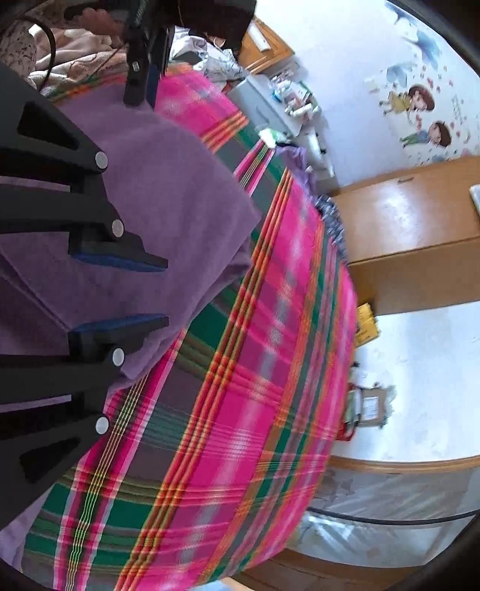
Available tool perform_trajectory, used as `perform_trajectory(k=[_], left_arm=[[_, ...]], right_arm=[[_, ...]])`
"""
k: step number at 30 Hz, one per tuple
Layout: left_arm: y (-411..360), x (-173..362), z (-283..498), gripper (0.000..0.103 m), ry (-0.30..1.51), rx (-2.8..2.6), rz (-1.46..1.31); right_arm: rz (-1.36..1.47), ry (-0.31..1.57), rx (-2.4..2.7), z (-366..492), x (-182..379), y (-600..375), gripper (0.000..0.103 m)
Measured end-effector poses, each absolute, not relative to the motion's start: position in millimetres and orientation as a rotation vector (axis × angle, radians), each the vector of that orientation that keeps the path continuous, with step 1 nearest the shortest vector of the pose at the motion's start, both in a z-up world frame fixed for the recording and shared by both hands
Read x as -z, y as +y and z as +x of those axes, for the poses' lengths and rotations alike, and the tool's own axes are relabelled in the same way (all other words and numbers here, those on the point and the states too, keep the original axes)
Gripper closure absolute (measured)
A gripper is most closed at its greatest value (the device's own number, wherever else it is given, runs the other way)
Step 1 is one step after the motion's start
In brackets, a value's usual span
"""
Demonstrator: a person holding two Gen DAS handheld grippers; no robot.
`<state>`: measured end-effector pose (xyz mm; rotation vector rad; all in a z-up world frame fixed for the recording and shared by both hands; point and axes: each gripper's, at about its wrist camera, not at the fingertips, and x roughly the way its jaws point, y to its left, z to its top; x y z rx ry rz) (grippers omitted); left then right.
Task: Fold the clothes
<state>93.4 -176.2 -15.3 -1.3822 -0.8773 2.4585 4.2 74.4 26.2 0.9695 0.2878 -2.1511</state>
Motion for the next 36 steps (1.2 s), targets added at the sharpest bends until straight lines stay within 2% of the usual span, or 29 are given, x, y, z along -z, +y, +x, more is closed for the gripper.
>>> perform_trajectory(k=[3,7,13,21,26,28,32,36], left_arm=[[-178.5,15.7,93.4,0.064,-0.889,-2.454,-1.374],[-178.8,15.9,93.5,0.064,-0.894,-2.448,-1.366],[-178.2,15.6,90.2,0.064,-0.895,-2.444,-1.368],[-179.1,13.6,78.6,0.061,-0.896,-2.411,-1.363],[-183.0,13.0,76.4,0.061,-0.911,-2.406,-1.354],[-183.9,13.0,73.5,0.061,-0.916,-2.38,-1.353],[-187.6,15.3,66.0,0.061,-0.92,-2.361,-1.37],[-190.5,14.6,60.5,0.061,-0.919,-2.348,-1.365]], right_arm=[[0.921,0.313,2.154,19.9,-33.9,75.4,0.075],[0.98,0.384,2.16,22.9,-14.5,73.1,0.074],[0.962,0.364,2.206,30.6,-21.6,79.7,0.074],[0.816,0.382,2.15,73.6,-41.2,64.9,0.062],[0.724,0.443,2.057,109.2,-38.0,37.2,0.061],[0.714,0.453,2.033,117.5,-32.7,26.0,0.057],[0.682,0.523,2.01,138.3,-19.0,0.6,0.054],[0.647,0.619,2.01,156.5,-4.6,-24.0,0.041]])
